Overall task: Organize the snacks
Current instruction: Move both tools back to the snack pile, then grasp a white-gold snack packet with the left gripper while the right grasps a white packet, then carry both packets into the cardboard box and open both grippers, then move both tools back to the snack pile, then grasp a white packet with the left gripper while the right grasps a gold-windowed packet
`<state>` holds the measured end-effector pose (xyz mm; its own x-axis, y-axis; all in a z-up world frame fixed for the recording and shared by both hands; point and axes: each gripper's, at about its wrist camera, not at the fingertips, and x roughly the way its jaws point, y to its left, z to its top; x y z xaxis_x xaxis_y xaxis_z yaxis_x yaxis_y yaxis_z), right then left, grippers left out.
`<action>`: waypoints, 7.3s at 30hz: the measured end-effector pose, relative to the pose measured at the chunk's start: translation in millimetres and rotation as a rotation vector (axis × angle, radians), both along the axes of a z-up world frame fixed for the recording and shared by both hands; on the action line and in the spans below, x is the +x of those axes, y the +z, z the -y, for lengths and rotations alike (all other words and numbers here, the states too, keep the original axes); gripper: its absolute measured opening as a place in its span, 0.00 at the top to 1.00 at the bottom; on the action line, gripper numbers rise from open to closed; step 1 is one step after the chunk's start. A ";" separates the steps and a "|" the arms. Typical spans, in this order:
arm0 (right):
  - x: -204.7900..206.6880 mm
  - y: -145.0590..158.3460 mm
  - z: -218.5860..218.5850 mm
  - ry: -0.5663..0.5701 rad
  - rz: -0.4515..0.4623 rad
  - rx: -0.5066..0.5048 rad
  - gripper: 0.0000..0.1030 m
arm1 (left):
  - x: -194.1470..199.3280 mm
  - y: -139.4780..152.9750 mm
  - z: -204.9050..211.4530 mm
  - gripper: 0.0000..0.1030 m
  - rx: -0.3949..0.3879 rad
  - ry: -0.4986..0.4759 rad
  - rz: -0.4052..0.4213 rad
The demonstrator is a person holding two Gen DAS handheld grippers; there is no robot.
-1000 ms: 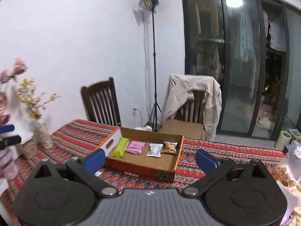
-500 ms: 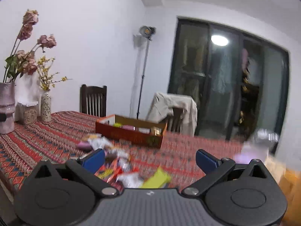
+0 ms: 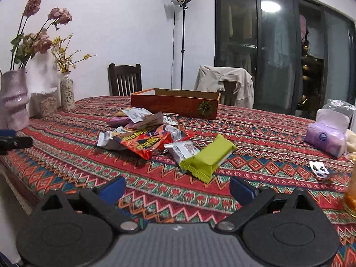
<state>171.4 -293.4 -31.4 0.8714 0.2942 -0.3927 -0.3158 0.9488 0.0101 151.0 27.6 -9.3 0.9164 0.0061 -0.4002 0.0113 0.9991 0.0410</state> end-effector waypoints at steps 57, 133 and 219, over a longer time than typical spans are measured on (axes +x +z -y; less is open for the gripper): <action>85.7 -18.5 -41.1 0.206 -0.208 -0.031 0.56 | 61.9 -20.3 38.5 0.48 -0.041 -0.232 -0.281; 477.1 156.2 -77.0 0.085 -0.089 -0.241 0.14 | 429.4 164.2 -14.1 0.06 -0.078 -0.082 -0.139; 319.9 -3.5 -108.8 0.272 -0.217 -0.008 0.55 | 289.7 -26.0 33.4 0.56 -0.006 -0.372 -0.194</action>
